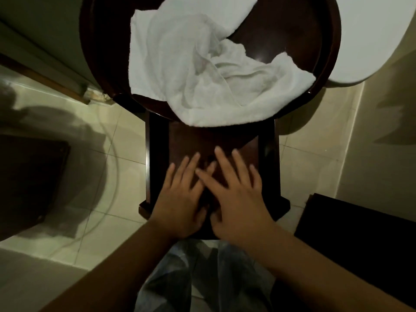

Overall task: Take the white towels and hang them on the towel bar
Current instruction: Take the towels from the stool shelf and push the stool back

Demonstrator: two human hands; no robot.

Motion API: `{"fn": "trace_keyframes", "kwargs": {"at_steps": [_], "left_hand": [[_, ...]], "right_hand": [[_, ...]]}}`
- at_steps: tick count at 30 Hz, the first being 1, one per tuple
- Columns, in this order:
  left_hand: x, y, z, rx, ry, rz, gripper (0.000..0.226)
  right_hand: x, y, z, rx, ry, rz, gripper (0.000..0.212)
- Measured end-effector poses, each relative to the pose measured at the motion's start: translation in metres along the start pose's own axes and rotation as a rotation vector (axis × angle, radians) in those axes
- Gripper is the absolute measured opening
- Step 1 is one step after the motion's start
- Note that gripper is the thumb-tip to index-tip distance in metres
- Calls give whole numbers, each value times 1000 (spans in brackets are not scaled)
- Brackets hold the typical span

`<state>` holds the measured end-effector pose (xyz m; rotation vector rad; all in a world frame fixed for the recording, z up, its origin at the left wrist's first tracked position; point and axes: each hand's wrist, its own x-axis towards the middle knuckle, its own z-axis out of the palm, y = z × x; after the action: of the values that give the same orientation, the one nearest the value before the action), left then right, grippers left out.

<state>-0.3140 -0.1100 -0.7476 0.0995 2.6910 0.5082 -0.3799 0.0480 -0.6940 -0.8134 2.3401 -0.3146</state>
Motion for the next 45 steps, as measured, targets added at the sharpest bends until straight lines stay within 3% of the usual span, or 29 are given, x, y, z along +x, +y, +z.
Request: {"fn": "trace_keyframes", "kwargs": {"at_steps": [3,7,15,18,29,38,45], "left_hand": [[-39,5,12,-36,-167,32,108],[-68,-1,24,108,-329,155,118],[-44,-22,26,67,-175,-47,105],[-35,-22,20,114,-143,-32,104],[26,-38,-27,180,179,-20,118],[58,-42,-34,186,200,-126,120],[78,-54,-39,232,238,-126,110]], "right_hand": [[-33,1,22,21,-272,-7,112],[-47,5,48,-64,-362,-1,116],[-22,24,66,-175,-164,36,129],[-14,22,64,-224,-97,50,137],[40,39,25,-311,220,122,131],[75,42,11,-385,353,104,142],[91,59,8,-436,424,86,129]]}}
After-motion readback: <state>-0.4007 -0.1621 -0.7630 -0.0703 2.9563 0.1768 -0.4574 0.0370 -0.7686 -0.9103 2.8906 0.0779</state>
